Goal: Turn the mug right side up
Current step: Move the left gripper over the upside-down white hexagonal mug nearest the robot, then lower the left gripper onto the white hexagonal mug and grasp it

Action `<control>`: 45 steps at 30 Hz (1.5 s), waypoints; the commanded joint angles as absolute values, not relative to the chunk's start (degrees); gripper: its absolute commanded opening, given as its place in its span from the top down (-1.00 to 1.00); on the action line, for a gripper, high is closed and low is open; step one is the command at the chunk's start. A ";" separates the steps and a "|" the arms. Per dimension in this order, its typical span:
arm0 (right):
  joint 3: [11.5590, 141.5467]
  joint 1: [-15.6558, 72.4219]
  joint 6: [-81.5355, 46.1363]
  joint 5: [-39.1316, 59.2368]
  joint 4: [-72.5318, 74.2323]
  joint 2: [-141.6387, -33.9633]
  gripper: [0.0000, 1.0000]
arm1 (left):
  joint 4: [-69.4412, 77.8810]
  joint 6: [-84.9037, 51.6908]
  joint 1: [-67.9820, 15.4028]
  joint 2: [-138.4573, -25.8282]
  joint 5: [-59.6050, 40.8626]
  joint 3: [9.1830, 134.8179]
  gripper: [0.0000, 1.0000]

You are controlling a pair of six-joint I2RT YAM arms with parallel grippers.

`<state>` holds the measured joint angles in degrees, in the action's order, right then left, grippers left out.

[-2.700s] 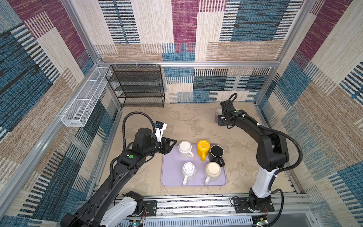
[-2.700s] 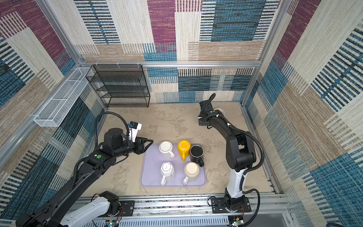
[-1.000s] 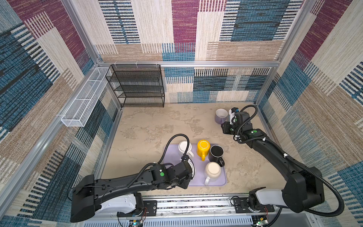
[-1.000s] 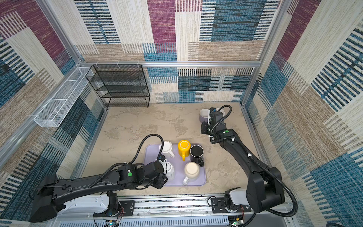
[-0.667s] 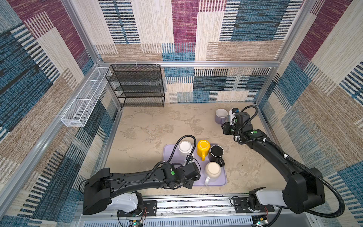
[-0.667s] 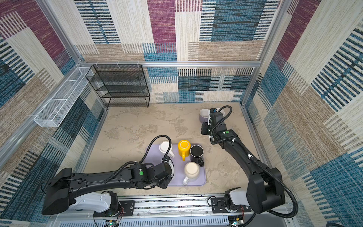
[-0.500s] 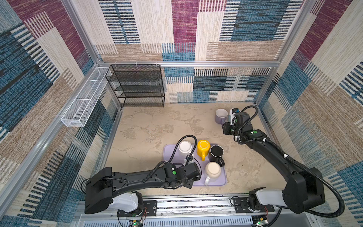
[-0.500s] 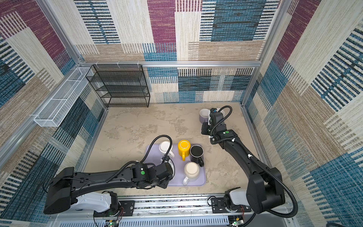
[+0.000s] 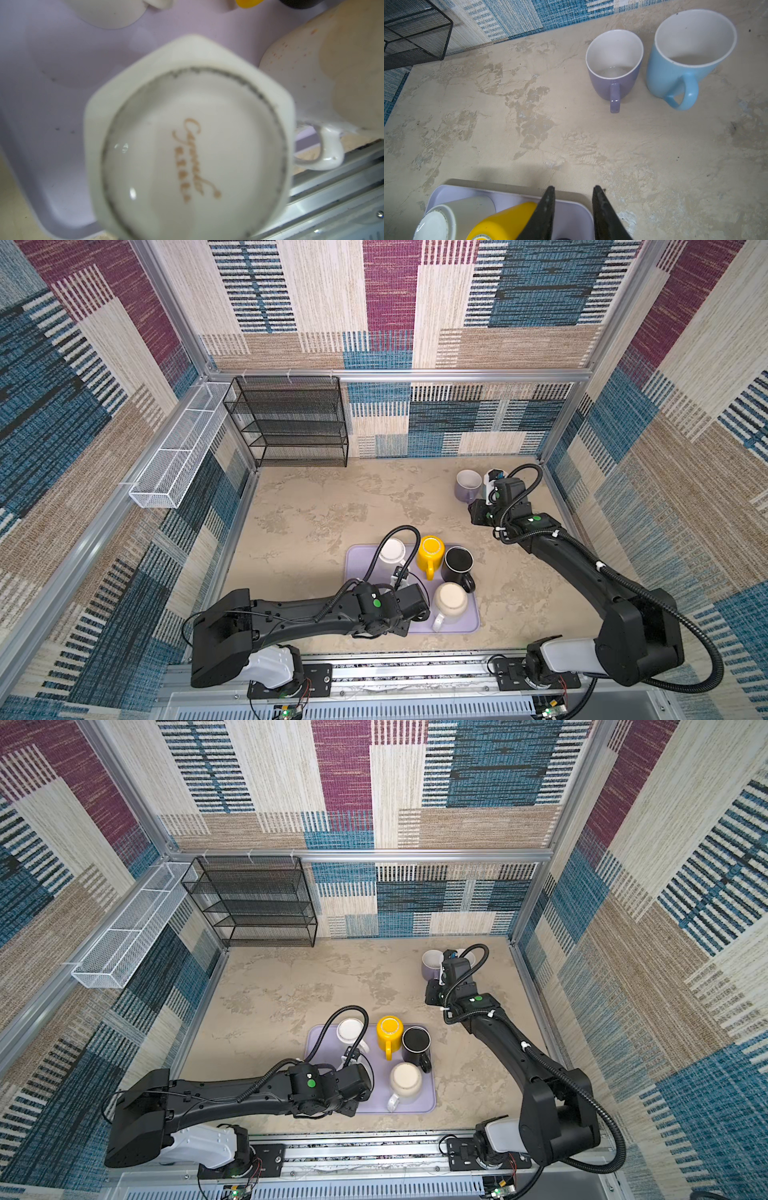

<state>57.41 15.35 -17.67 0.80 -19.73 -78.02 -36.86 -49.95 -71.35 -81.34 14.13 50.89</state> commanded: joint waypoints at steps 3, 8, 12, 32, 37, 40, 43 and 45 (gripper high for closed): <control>56.96 15.40 -16.83 -0.03 -17.65 -78.66 0.33 | -37.70 -52.18 -71.28 -81.95 16.72 51.11 0.31; 56.43 15.30 -16.40 -0.17 -17.09 -78.69 0.33 | -38.51 -52.52 -71.28 -82.26 17.26 51.23 0.33; 56.18 15.39 -16.25 -0.04 -16.80 -78.71 0.33 | -39.19 -51.96 -71.19 -82.51 18.02 51.61 0.35; 55.22 15.32 -15.82 0.07 -16.57 -77.67 0.33 | -40.89 -49.83 -71.21 -86.01 17.62 54.58 0.49; 55.20 15.38 -15.79 -0.08 -16.79 -77.43 0.34 | -40.95 -49.58 -71.19 -86.02 17.93 54.62 0.53; 55.25 15.34 -15.77 -0.09 -16.87 -77.28 0.34 | -40.54 -49.36 -71.19 -86.19 17.93 54.57 0.55; 55.20 15.35 -15.79 0.00 -16.80 -77.13 0.34 | -39.99 -48.89 -71.20 -86.25 17.93 54.30 0.57; 55.20 15.35 -15.73 0.00 -17.02 -77.10 0.34 | -39.91 -48.78 -71.19 -86.48 18.13 54.23 0.58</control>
